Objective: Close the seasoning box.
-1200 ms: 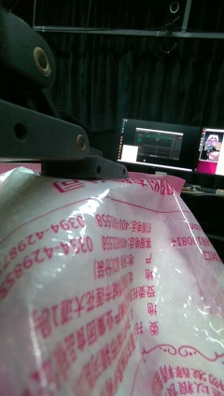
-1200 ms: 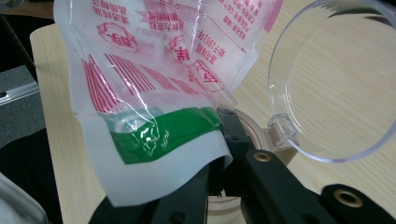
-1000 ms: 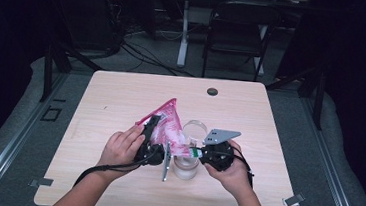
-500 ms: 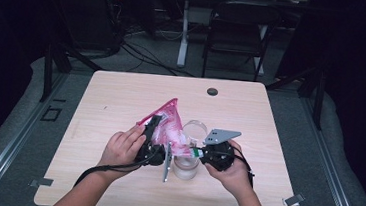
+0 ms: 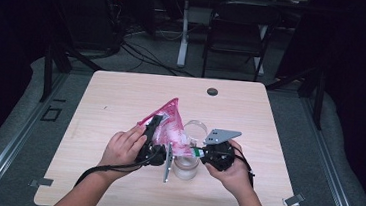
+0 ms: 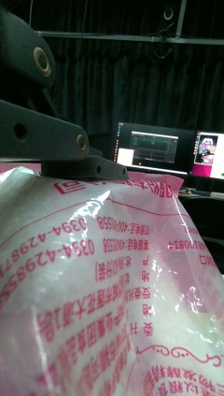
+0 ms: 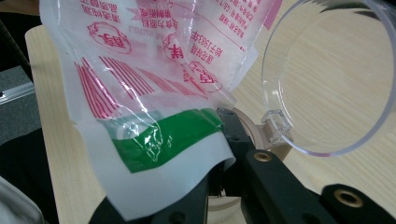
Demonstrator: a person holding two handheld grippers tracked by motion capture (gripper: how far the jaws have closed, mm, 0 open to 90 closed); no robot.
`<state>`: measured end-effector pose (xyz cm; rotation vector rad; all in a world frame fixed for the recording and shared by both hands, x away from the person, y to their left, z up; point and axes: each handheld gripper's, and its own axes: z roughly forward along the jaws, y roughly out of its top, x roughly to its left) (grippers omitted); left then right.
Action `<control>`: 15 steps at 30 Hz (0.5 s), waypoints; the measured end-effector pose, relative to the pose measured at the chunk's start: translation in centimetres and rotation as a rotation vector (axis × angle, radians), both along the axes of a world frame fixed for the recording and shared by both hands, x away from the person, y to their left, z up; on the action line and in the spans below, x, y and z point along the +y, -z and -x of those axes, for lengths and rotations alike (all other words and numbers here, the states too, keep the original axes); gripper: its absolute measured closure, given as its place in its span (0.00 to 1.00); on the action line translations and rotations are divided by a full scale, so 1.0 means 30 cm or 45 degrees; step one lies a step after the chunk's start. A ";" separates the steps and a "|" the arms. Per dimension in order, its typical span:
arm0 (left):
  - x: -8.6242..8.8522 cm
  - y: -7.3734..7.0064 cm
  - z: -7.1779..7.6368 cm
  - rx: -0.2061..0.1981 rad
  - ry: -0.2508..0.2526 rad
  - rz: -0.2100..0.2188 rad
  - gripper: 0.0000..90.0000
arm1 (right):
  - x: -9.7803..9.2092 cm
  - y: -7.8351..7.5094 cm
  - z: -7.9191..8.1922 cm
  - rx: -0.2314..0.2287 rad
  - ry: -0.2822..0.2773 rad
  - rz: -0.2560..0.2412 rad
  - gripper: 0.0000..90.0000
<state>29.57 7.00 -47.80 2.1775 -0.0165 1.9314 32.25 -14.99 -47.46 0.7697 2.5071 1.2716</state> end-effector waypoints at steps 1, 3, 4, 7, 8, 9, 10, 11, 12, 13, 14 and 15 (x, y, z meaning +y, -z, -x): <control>0.000 0.000 -0.001 -0.002 0.004 0.001 0.70 | 0.000 0.000 0.000 0.001 0.001 0.001 1.00; -0.001 0.001 -0.001 0.004 0.003 0.004 0.70 | -0.001 0.000 0.000 0.001 0.001 0.002 1.00; -0.001 0.001 0.000 0.008 -0.001 0.006 0.70 | -0.001 0.000 0.000 0.001 0.002 0.000 1.00; -0.002 -0.001 0.002 0.004 0.001 -0.001 0.70 | -0.002 0.000 -0.001 0.001 0.001 0.005 1.00; -0.003 -0.001 0.002 0.004 0.001 -0.001 0.70 | -0.002 0.000 -0.001 0.001 0.001 0.005 1.00; -0.003 -0.001 0.002 0.004 0.001 -0.001 0.70 | -0.002 0.000 0.000 0.001 0.002 0.005 1.00; -0.003 -0.001 0.003 0.003 0.002 -0.001 0.70 | -0.002 0.000 0.000 0.001 0.002 0.004 1.00; -0.003 -0.001 0.002 0.001 0.004 0.000 0.70 | -0.002 0.000 0.000 0.001 0.002 0.008 1.00; -0.004 -0.001 0.002 0.001 0.005 0.000 0.70 | -0.003 0.000 -0.001 0.001 0.002 0.007 1.00; -0.004 -0.001 0.002 0.001 0.006 0.000 0.70 | -0.003 0.000 -0.001 0.001 0.002 0.007 1.00; -0.004 -0.001 0.002 0.001 0.006 -0.001 0.70 | -0.003 0.000 -0.001 0.001 0.003 0.008 1.00; -0.004 -0.001 0.002 0.000 0.007 -0.001 0.70 | -0.003 0.000 -0.001 0.001 0.002 0.008 1.00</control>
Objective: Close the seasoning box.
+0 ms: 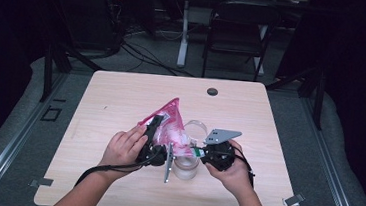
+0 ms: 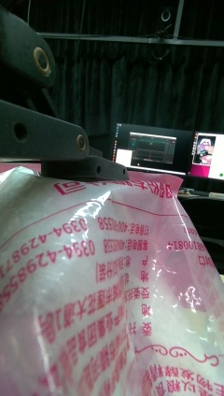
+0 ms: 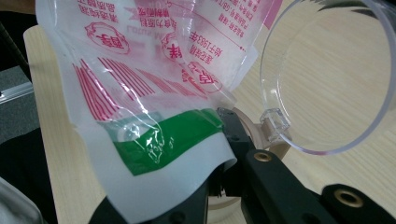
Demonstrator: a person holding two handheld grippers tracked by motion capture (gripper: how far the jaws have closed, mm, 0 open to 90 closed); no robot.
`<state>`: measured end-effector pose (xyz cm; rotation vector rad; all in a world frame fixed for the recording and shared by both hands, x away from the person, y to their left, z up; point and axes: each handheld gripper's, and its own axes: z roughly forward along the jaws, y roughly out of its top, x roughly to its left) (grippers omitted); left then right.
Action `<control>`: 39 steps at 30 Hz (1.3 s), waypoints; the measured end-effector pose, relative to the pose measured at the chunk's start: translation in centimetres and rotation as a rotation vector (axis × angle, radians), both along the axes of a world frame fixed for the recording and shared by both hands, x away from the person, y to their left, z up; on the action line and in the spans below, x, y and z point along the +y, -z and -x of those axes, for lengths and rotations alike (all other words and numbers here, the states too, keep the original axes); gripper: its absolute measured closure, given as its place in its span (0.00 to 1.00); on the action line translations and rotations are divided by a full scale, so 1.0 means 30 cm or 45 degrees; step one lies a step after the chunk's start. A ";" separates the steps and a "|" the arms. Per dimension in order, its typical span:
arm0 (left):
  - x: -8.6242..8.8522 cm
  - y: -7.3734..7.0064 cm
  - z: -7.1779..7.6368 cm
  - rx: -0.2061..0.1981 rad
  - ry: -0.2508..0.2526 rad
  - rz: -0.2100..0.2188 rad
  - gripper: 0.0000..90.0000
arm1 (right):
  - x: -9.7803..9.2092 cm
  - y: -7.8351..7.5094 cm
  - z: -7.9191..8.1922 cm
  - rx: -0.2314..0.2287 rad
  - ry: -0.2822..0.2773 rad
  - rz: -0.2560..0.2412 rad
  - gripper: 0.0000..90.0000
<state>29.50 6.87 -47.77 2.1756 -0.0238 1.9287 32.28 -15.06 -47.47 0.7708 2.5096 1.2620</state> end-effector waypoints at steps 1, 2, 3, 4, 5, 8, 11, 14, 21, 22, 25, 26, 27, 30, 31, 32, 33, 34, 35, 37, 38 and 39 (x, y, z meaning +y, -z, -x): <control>0.000 0.000 0.000 -0.001 0.001 0.000 0.70 | 0.000 0.000 0.000 0.000 0.000 0.000 1.00; -0.001 0.000 0.000 -0.002 0.001 -0.001 0.70 | 0.000 0.000 0.000 0.000 0.000 -0.001 1.00; -0.001 -0.001 0.000 -0.001 0.002 -0.002 0.70 | 0.000 0.000 -0.001 0.000 0.000 -0.001 1.00; -0.001 -0.001 0.000 -0.001 0.002 -0.004 0.70 | 0.000 0.000 -0.001 0.000 0.001 -0.002 1.00; -0.001 0.000 0.000 0.007 0.003 0.000 0.70 | -0.001 0.001 -0.001 0.000 0.001 -0.002 1.00; -0.003 -0.003 0.001 -0.001 0.007 -0.016 0.70 | -0.001 0.001 -0.001 0.000 0.001 -0.003 1.00; -0.003 -0.006 0.001 -0.002 0.009 -0.019 0.70 | -0.001 0.001 -0.001 -0.001 0.002 -0.004 1.00; -0.004 -0.008 0.001 -0.003 0.012 -0.021 0.70 | -0.001 0.001 -0.001 0.000 0.003 -0.008 1.00; -0.006 -0.011 0.000 -0.006 0.017 -0.030 0.70 | -0.001 0.002 -0.001 -0.001 0.004 -0.009 1.00; -0.006 -0.011 0.001 0.002 0.014 -0.028 0.70 | -0.001 0.002 -0.001 -0.001 0.005 -0.010 1.00; -0.007 -0.015 0.002 -0.007 0.019 -0.035 0.70 | -0.002 0.002 -0.002 0.001 0.003 -0.011 1.00; -0.008 -0.016 0.002 -0.009 0.020 -0.033 0.70 | -0.002 0.002 -0.002 0.000 0.005 -0.011 1.00; -0.008 -0.015 0.002 -0.004 0.017 -0.028 0.70 | -0.003 0.002 -0.002 0.001 0.004 -0.011 1.00; -0.010 -0.018 0.003 -0.013 0.021 -0.035 0.70 | -0.003 0.002 -0.002 0.000 0.008 -0.012 1.00; -0.011 -0.019 0.003 -0.014 0.021 -0.035 0.70 | -0.004 0.002 -0.002 0.000 0.008 -0.012 1.00; -0.011 -0.019 0.003 -0.015 0.021 -0.036 0.70 | -0.004 0.002 -0.002 -0.001 0.009 -0.016 1.00; -0.012 -0.020 0.003 -0.015 0.021 -0.037 0.70 | -0.004 0.002 -0.002 -0.001 0.009 -0.017 1.00; -0.012 -0.020 0.003 -0.015 0.021 -0.037 0.70 | -0.005 0.002 -0.002 -0.001 0.009 -0.015 1.00; -0.013 -0.020 0.003 -0.016 0.022 -0.037 0.70 | -0.005 0.002 -0.002 -0.001 0.009 -0.016 1.00; -0.013 -0.020 0.003 -0.015 0.024 -0.036 0.70 | -0.005 0.002 -0.002 -0.001 0.009 -0.015 1.00; -0.014 -0.019 0.003 -0.015 0.022 -0.038 0.70 | -0.005 0.002 -0.002 -0.001 0.009 -0.015 1.00; -0.014 -0.019 0.003 -0.013 0.026 -0.039 0.70 | -0.006 0.003 -0.003 0.000 0.009 -0.015 1.00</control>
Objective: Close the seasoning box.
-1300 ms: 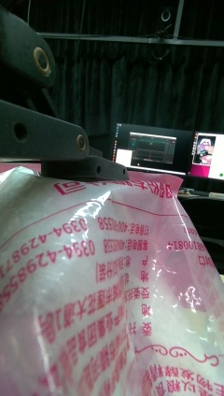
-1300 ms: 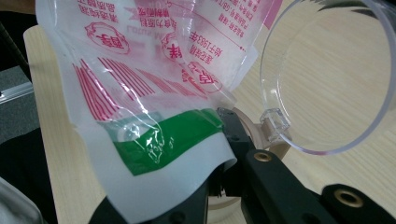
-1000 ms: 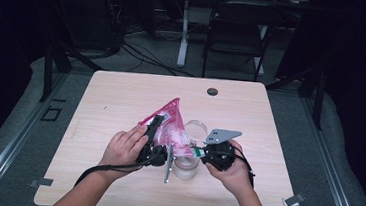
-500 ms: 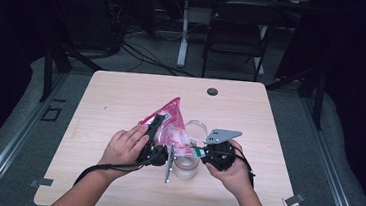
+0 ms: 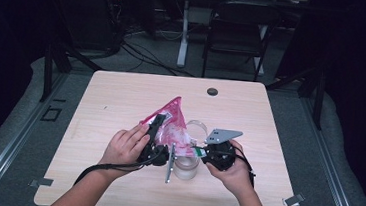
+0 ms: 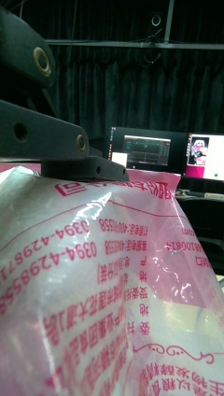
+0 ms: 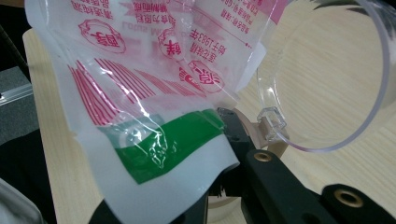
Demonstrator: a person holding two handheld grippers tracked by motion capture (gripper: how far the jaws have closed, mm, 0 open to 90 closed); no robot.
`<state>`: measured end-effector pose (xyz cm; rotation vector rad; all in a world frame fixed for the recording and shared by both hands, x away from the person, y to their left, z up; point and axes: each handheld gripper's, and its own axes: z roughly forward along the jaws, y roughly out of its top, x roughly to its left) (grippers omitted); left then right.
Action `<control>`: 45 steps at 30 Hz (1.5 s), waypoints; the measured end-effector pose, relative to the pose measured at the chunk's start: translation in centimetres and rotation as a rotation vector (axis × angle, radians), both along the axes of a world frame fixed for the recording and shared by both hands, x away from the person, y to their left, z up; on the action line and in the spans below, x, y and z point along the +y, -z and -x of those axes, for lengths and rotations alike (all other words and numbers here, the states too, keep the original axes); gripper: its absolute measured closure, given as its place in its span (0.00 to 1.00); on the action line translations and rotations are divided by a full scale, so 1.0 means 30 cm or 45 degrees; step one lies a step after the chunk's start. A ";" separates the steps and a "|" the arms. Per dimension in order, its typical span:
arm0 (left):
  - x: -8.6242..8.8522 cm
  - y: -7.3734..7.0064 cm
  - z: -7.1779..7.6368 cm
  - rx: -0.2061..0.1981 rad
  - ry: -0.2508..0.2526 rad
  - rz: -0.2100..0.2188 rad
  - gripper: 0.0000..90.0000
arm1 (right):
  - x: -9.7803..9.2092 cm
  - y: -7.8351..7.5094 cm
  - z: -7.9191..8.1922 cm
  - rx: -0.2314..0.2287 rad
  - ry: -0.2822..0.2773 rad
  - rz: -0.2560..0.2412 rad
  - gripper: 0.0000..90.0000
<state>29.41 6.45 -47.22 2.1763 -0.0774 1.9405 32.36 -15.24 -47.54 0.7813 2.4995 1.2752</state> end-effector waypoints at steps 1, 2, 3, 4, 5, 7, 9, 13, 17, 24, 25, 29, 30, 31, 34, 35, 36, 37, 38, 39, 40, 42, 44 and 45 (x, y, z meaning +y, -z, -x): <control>0.000 0.000 0.001 -0.001 0.000 -0.002 0.70 | 0.000 0.000 0.000 0.000 0.001 0.001 1.00; -0.001 0.000 0.001 -0.001 0.001 -0.002 0.70 | 0.000 0.001 0.000 0.001 0.001 -0.001 1.00; -0.001 0.000 0.002 -0.001 0.001 -0.003 0.70 | 0.000 0.001 0.000 0.002 0.000 -0.001 1.00; -0.001 0.001 0.002 0.005 -0.001 0.002 0.70 | 0.000 0.001 0.000 0.002 0.000 0.000 1.00; -0.002 0.001 0.003 0.007 -0.002 0.003 0.70 | -0.001 0.001 0.000 0.002 -0.002 0.003 1.00; -0.003 0.001 0.004 0.002 0.003 -0.006 0.70 | -0.001 0.001 0.000 0.002 -0.002 0.006 1.00; -0.004 0.005 0.005 0.010 0.003 -0.005 0.70 | -0.001 0.001 0.000 0.003 -0.001 0.010 1.00; -0.005 0.004 0.005 0.003 0.007 -0.009 0.70 | -0.001 0.002 0.000 0.004 -0.001 0.015 1.00; -0.007 0.003 0.006 0.000 0.009 -0.013 0.70 | -0.003 0.002 -0.001 0.005 0.001 0.012 1.00; -0.011 0.002 0.008 -0.006 0.016 -0.030 0.70 | -0.003 0.003 -0.001 0.005 0.003 0.012 0.99; -0.011 0.002 0.008 0.000 0.013 -0.028 0.70 | -0.002 0.003 -0.001 0.006 0.001 0.013 0.99; -0.011 -0.002 0.006 -0.003 0.013 -0.039 0.70 | 0.001 0.005 -0.001 0.005 -0.002 0.013 0.99; -0.011 -0.002 0.006 -0.001 0.013 -0.039 0.70 | 0.001 0.005 -0.001 0.004 -0.002 0.014 0.99; -0.011 0.000 0.007 0.005 0.011 -0.035 0.70 | 0.001 0.005 -0.001 0.005 -0.002 0.015 0.99; -0.013 0.001 0.007 -0.005 0.017 -0.047 0.70 | 0.001 0.007 -0.001 0.006 0.003 0.016 0.99; -0.014 0.000 0.007 -0.007 0.017 -0.047 0.70 | 0.001 0.008 -0.001 0.007 0.002 0.015 0.99; -0.014 -0.001 0.008 -0.006 0.018 -0.048 0.70 | 0.002 0.009 -0.001 0.007 0.003 0.016 0.99; -0.015 -0.002 0.008 -0.007 0.018 -0.050 0.70 | 0.003 0.009 -0.001 0.008 0.002 0.018 0.99; -0.015 -0.003 0.007 -0.007 0.019 -0.048 0.70 | 0.003 0.010 0.000 0.007 0.001 0.020 0.99; -0.015 -0.003 0.008 0.000 0.016 -0.044 0.70 | 0.004 0.010 -0.001 0.008 -0.001 0.021 1.00; -0.016 -0.003 0.006 -0.013 0.027 -0.046 0.70 | 0.004 0.010 -0.001 0.009 -0.003 0.026 0.99; -0.018 -0.005 0.008 -0.010 0.018 -0.050 0.70 | 0.004 0.010 0.000 0.007 0.000 0.030 1.00; -0.020 -0.006 0.009 -0.009 0.020 -0.052 0.70 | 0.004 0.011 -0.001 0.007 0.000 0.033 1.00; -0.021 -0.006 0.009 -0.008 0.020 -0.053 0.70 | 0.004 0.011 -0.001 0.007 0.000 0.034 1.00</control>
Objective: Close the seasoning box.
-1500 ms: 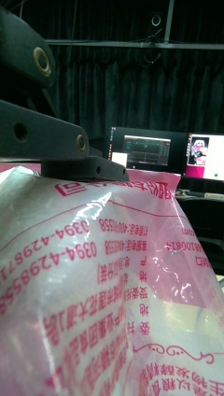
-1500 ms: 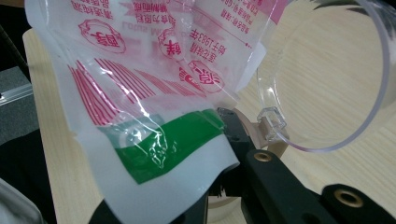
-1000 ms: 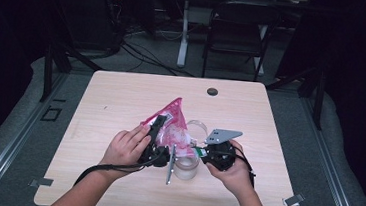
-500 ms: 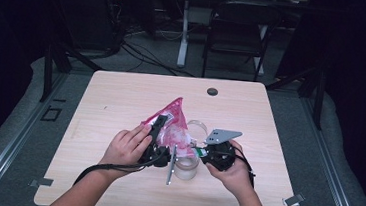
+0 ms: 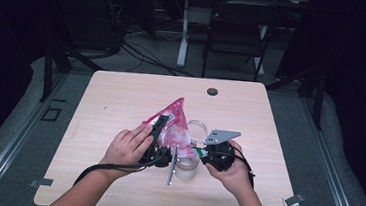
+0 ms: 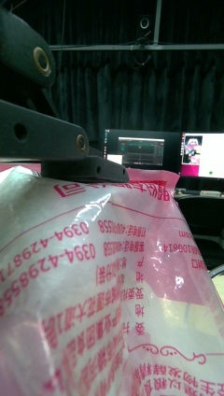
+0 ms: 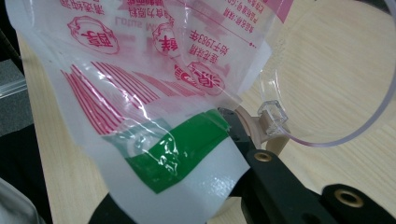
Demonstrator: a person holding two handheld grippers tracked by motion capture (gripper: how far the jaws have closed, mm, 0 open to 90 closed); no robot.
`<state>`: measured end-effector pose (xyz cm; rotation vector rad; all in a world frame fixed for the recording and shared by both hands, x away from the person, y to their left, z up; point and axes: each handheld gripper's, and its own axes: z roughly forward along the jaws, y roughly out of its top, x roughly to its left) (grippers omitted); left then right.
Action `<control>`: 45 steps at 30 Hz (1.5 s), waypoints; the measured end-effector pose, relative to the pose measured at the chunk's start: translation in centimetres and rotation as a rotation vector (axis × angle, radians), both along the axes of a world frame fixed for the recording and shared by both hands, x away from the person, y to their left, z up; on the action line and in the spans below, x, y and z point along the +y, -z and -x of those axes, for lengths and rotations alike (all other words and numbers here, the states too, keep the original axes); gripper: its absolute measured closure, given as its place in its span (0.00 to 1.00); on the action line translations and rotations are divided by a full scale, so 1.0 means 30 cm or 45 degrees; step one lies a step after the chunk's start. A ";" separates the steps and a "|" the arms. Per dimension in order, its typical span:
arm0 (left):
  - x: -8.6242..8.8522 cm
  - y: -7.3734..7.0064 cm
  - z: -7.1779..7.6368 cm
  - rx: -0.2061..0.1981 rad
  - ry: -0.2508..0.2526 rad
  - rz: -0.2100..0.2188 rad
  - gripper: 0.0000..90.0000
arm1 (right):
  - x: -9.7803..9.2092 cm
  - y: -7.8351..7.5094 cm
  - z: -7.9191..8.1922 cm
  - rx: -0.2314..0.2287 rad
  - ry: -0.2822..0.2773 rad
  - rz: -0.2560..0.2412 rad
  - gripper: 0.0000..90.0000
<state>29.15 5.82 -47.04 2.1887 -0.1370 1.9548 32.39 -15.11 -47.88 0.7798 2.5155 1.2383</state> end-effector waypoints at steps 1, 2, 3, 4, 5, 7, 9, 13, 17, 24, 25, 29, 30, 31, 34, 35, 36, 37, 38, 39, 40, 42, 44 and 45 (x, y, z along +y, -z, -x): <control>0.000 0.000 0.000 0.001 0.002 -0.002 0.70 | 0.000 0.000 0.000 -0.001 0.002 0.002 1.00; -0.001 -0.001 0.000 0.001 0.003 -0.002 0.70 | 0.001 0.001 0.000 -0.002 0.003 0.002 1.00; -0.001 -0.001 0.000 0.000 0.004 -0.003 0.70 | 0.002 0.001 0.000 -0.002 0.001 0.001 0.99; -0.001 -0.001 0.001 0.001 0.004 -0.006 0.70 | 0.002 0.002 0.000 -0.001 -0.001 0.003 1.00; -0.001 -0.002 0.001 0.001 0.005 -0.007 0.70 | 0.003 0.002 0.000 -0.001 -0.002 0.004 0.99; -0.002 -0.002 0.001 0.003 0.004 -0.011 0.70 | 0.004 0.002 0.000 0.001 -0.004 0.006 0.99; -0.003 -0.001 -0.001 -0.009 0.022 -0.018 0.70 | 0.005 0.003 0.000 0.002 -0.004 0.011 0.99; -0.007 -0.002 0.001 -0.002 0.011 -0.042 0.70 | 0.007 0.006 0.000 0.003 -0.002 0.015 0.99; -0.007 -0.001 -0.001 0.002 0.020 -0.049 0.70 | 0.006 0.006 -0.001 0.004 -0.002 0.013 0.99; -0.008 -0.002 0.002 0.013 0.014 -0.086 0.70 | 0.005 0.008 -0.002 0.005 -0.002 0.013 0.99; -0.006 -0.002 0.000 -0.005 0.032 -0.094 0.70 | 0.005 0.008 -0.002 0.005 -0.002 0.014 0.99; -0.004 -0.004 0.003 -0.002 0.022 -0.111 0.71 | 0.005 0.007 -0.002 0.005 -0.002 0.013 0.99; -0.003 -0.002 0.001 -0.008 0.035 -0.106 0.71 | 0.005 0.007 -0.001 0.005 -0.002 0.013 0.99; -0.003 -0.002 0.001 -0.007 0.035 -0.107 0.71 | 0.005 0.008 -0.002 0.005 -0.002 0.011 0.99; -0.003 -0.003 0.002 -0.009 0.035 -0.109 0.71 | 0.003 0.006 -0.002 0.007 -0.002 0.009 0.99; -0.003 0.000 0.003 0.004 0.028 -0.101 0.71 | 0.002 0.006 -0.002 0.007 -0.002 0.009 0.99; -0.004 -0.001 0.003 0.002 0.027 -0.105 0.71 | 0.002 0.006 -0.002 0.005 0.003 0.011 0.99; -0.005 -0.002 0.005 0.010 0.016 -0.107 0.71 | 0.001 0.006 -0.002 0.007 0.001 0.009 0.99; -0.006 -0.002 0.006 0.007 0.017 -0.107 0.71 | 0.001 0.006 -0.002 0.005 0.002 0.011 0.99; -0.007 -0.004 0.006 -0.008 0.022 -0.116 0.70 | 0.002 0.006 -0.002 0.004 0.002 0.012 0.99; -0.007 -0.003 0.007 -0.008 0.023 -0.112 0.70 | 0.002 0.006 -0.002 0.005 0.001 0.013 0.99; -0.008 -0.002 0.007 -0.007 0.023 -0.111 0.71 | 0.002 0.006 -0.002 0.005 0.002 0.013 0.99; -0.007 -0.001 0.007 -0.001 0.021 -0.106 0.71 | 0.002 0.007 -0.002 0.004 0.004 0.014 0.99; -0.007 0.001 0.007 0.008 0.016 -0.100 0.71 | 0.002 0.007 -0.002 0.005 0.002 0.014 0.99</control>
